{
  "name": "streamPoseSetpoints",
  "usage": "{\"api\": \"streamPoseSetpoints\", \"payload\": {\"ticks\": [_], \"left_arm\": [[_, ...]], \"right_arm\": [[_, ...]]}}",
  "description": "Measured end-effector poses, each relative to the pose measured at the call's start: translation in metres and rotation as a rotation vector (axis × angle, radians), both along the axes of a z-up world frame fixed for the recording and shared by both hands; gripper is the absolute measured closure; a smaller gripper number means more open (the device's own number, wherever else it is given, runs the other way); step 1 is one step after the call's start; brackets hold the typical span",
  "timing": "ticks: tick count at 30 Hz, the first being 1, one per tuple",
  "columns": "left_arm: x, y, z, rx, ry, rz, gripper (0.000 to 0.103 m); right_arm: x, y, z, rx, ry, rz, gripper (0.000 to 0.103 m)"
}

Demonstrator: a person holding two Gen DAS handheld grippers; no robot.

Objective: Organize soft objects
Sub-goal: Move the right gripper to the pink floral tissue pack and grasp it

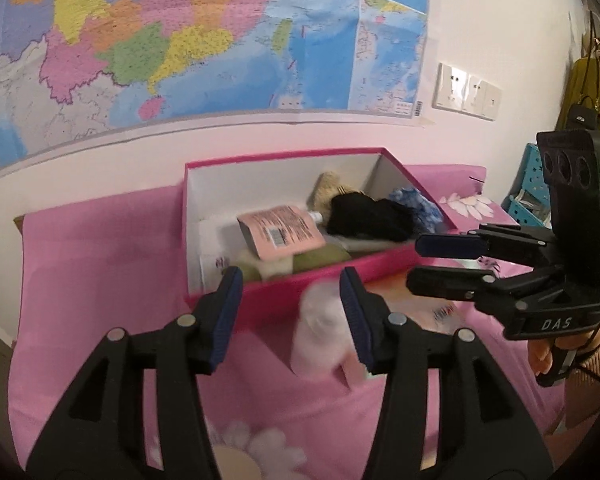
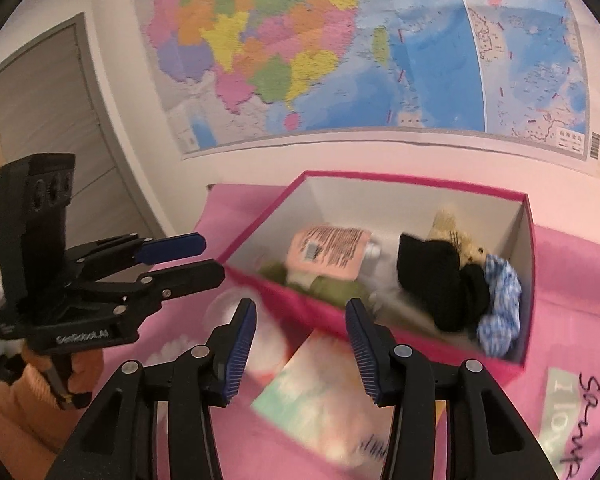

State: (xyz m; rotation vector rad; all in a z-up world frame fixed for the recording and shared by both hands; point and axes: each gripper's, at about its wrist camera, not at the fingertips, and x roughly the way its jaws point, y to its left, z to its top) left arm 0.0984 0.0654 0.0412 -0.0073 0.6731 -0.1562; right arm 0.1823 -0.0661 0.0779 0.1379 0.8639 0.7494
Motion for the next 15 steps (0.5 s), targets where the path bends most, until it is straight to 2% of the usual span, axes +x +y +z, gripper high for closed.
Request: {"api": "streamPoseSetpoints", "payload": {"ticks": [6, 15], "left_arm": [[-0.037, -0.009, -0.016, -0.023, 0.049, -0.031, 0.050], [-0.082, -0.026, -0.063, -0.058, 0.207, -0.102, 0.050]], "right_arm": [[-0.038, -0.018, -0.006, 0.016, 0.050, 0.034, 0.053], [-0.092, -0.034, -0.041, -0.031, 0.179, 0.074, 0.053]]}}
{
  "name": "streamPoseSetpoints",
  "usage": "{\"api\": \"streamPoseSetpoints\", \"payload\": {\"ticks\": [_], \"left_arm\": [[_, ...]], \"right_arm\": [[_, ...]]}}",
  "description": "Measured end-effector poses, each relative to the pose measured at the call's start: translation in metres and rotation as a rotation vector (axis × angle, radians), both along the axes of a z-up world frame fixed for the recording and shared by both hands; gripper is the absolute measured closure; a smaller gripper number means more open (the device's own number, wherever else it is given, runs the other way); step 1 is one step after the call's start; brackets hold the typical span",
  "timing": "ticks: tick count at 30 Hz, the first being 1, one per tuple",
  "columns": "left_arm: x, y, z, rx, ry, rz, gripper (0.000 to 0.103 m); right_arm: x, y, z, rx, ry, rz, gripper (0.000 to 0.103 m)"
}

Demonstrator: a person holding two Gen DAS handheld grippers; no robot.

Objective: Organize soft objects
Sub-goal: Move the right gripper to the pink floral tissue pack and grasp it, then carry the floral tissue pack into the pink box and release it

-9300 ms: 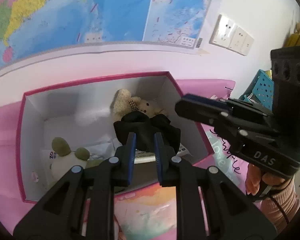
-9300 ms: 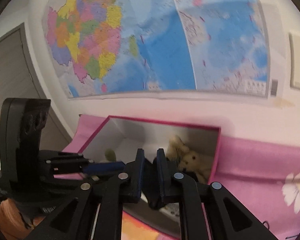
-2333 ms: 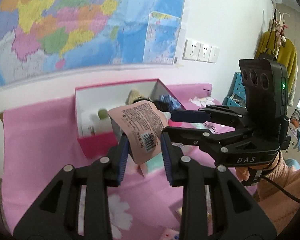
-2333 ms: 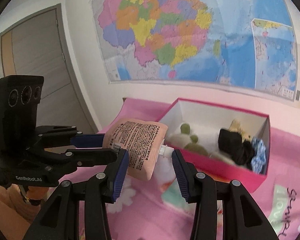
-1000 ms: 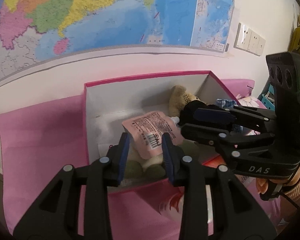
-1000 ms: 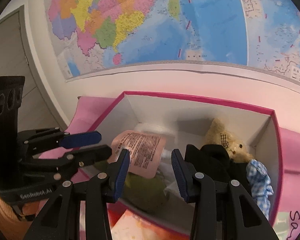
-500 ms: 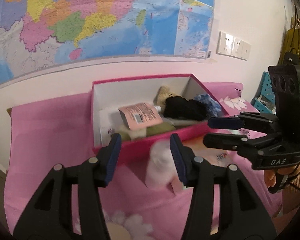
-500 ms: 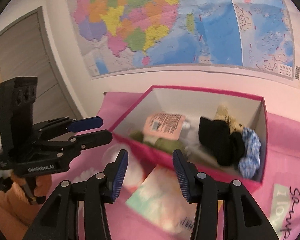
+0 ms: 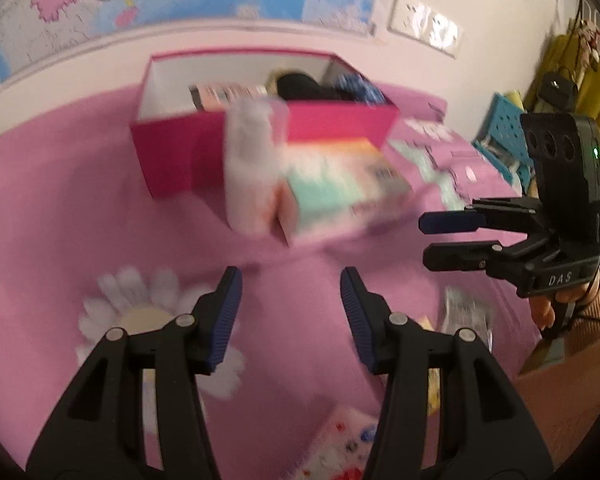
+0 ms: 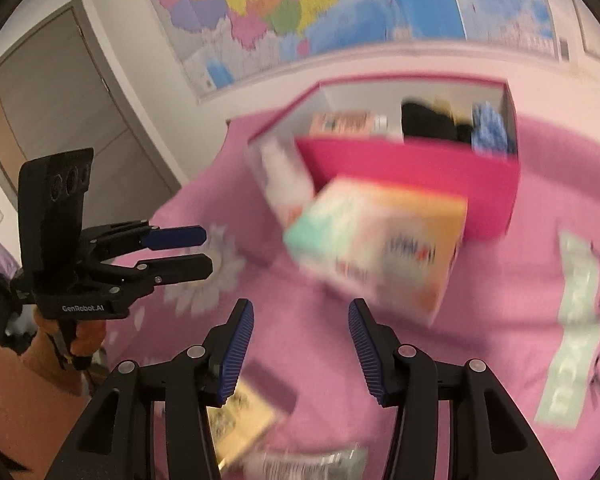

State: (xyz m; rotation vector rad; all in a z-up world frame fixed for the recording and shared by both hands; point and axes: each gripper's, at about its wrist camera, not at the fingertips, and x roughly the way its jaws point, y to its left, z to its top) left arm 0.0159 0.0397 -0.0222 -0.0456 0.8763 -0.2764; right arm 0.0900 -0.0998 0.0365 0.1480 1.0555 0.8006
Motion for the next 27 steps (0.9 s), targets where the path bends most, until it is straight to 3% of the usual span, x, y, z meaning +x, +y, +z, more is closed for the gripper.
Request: {"api": "streamPoseSetpoints", "payload": {"ticks": [7, 17, 23, 27], "left_arm": [[-0.031, -0.006, -0.016, -0.020, 0.072, -0.036, 0.050], [-0.083, 0.021, -0.012, -0.122, 0.134, 0.020, 0.050], [-0.106, 0.025, -0.022, -0.174, 0.194, 0.026, 0.050], [-0.113, 0.025, -0.032, -0.195, 0.236, 0.020, 0.050]], "right_arm": [[-0.030, -0.002, -0.015, 0.010, 0.071, 0.028, 0.053], [-0.067, 0.052, -0.001, 0.089, 0.037, 0.271, 0.053], [-0.083, 0.087, -0.011, 0.033, 0.047, 0.386, 0.059], [-0.086, 0.094, -0.021, -0.017, 0.068, 0.403, 0.059]]}}
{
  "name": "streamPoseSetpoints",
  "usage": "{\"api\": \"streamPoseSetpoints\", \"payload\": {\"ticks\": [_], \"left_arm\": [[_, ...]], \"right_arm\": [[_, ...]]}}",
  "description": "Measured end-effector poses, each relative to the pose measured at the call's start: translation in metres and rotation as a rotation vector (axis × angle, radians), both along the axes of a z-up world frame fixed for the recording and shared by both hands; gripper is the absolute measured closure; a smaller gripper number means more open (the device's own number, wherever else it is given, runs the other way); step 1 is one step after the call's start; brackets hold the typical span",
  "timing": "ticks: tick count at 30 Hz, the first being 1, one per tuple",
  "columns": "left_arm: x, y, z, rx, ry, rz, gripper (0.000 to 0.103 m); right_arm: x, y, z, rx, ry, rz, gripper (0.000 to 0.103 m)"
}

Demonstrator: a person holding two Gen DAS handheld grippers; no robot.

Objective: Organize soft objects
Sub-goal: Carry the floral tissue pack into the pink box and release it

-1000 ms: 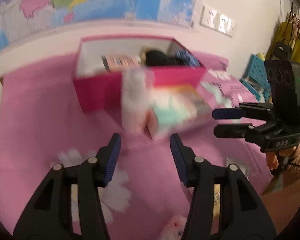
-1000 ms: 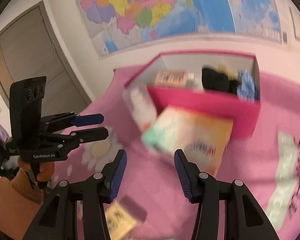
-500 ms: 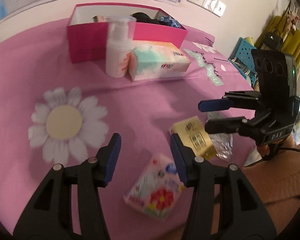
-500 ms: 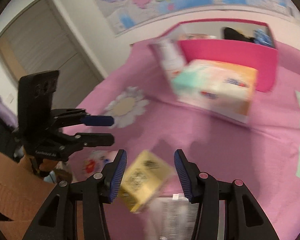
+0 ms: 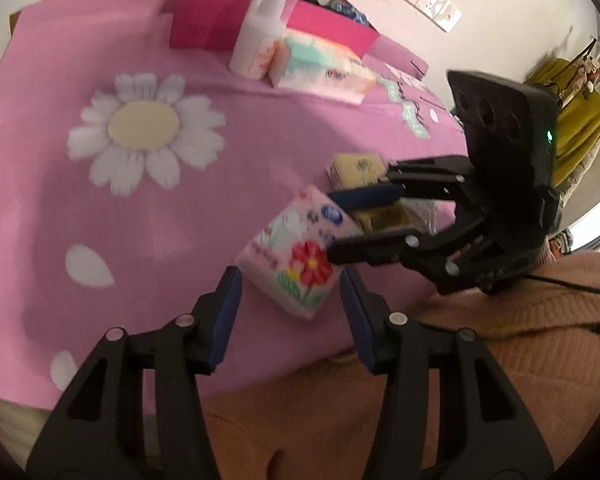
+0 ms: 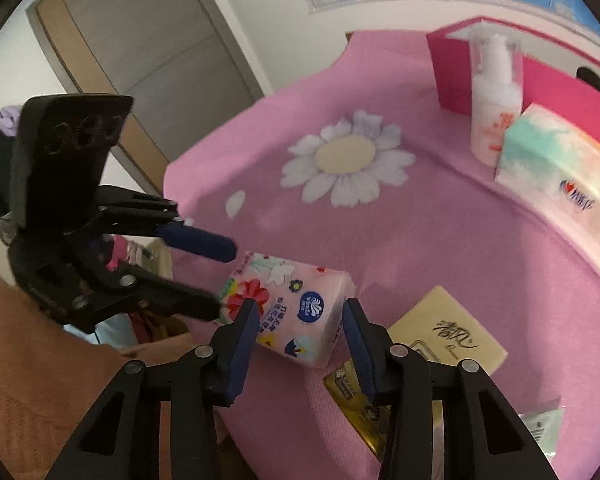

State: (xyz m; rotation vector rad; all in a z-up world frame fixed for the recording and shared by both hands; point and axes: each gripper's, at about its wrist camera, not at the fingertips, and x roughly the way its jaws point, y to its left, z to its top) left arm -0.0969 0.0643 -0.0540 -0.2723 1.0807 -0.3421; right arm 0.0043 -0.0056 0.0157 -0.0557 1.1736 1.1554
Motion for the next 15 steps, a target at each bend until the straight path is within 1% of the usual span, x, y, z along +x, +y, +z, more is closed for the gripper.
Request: {"api": "streamPoseSetpoints", "payload": {"ticks": [2, 3, 6, 8, 10, 11, 13, 15], "left_arm": [[0.000, -0.002, -0.005, -0.022, 0.017, -0.013, 0.051], [0.001, -0.004, -0.007, -0.036, 0.022, -0.021, 0.057], [0.006, -0.004, -0.012, -0.041, 0.028, -0.015, 0.060], [0.011, -0.002, -0.010, -0.060, 0.019, -0.006, 0.061], [0.016, -0.003, -0.006, -0.065, 0.002, -0.012, 0.061], [0.019, -0.006, -0.003, -0.051, -0.014, -0.018, 0.061], [0.025, -0.008, 0.004, -0.041, -0.038, -0.028, 0.061], [0.033, -0.009, 0.011, -0.046, -0.067, -0.036, 0.061]], "right_arm": [[0.000, 0.001, -0.001, 0.002, 0.012, 0.000, 0.059], [0.001, 0.002, -0.001, 0.005, 0.017, -0.001, 0.059], [0.003, 0.001, -0.001, 0.010, 0.028, -0.014, 0.059], [0.007, -0.003, 0.000, 0.016, 0.035, -0.034, 0.059], [0.011, -0.007, 0.002, 0.027, 0.047, -0.064, 0.059], [0.013, -0.009, 0.004, 0.032, 0.047, -0.079, 0.059], [0.016, -0.013, 0.009, 0.041, 0.035, -0.101, 0.059], [0.023, -0.021, 0.017, 0.056, 0.016, -0.140, 0.059]]}}
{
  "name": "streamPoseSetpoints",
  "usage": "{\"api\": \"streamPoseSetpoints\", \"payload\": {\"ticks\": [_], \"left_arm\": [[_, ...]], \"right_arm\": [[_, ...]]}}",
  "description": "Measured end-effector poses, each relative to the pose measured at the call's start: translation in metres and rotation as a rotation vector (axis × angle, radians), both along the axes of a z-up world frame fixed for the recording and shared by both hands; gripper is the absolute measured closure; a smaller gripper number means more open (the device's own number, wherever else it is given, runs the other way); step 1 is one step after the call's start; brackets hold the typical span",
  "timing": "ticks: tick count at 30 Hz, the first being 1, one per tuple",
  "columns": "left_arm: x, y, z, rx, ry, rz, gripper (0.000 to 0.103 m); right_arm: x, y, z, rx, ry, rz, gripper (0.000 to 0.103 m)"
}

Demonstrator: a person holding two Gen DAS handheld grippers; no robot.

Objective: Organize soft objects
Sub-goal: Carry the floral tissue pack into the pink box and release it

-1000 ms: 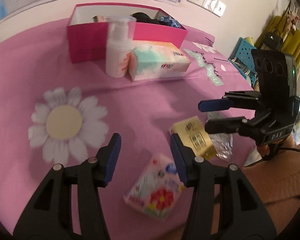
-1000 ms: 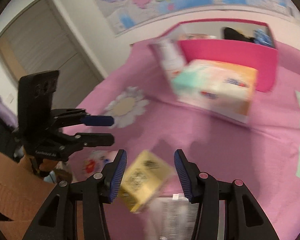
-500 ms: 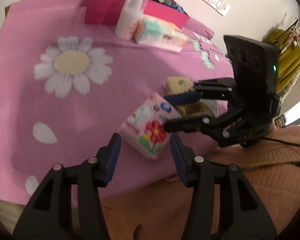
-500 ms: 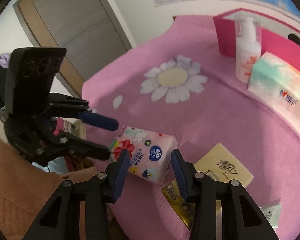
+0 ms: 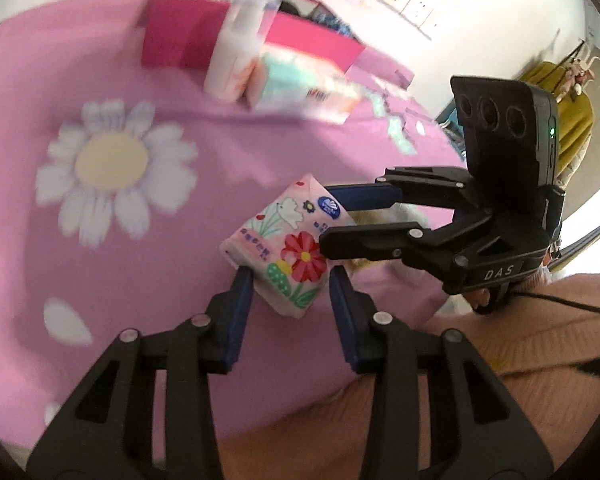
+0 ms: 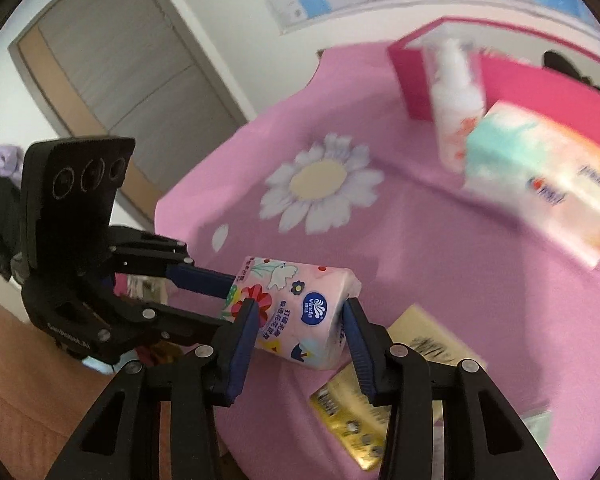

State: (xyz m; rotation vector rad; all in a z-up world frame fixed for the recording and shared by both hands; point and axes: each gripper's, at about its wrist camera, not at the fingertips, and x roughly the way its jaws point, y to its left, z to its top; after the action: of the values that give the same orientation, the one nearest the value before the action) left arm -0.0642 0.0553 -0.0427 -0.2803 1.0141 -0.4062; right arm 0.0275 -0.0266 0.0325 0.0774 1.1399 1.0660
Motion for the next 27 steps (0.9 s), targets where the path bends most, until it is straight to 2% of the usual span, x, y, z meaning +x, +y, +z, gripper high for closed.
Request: {"api": "streamPoseSetpoints", "payload": {"ticks": [17, 21, 25, 27], "left_arm": [[0.092, -0.017, 0.095, 0.080, -0.304, -0.086, 0.061], [0.122, -0.023, 0.110, 0.099, -0.334, -0.087, 0.061], [0.154, -0.019, 0.114, 0.110, -0.327, -0.070, 0.061], [0.171, -0.016, 0.114, 0.087, -0.304, -0.065, 0.061]], "right_arm": [[0.081, -0.048, 0.068, 0.100, -0.178, -0.258, 0.059], [0.109, -0.055, 0.078, 0.113, -0.214, -0.304, 0.059], [0.136, -0.054, 0.076, 0.105, -0.222, -0.340, 0.059], [0.149, -0.052, 0.072, 0.086, -0.225, -0.359, 0.059]]}}
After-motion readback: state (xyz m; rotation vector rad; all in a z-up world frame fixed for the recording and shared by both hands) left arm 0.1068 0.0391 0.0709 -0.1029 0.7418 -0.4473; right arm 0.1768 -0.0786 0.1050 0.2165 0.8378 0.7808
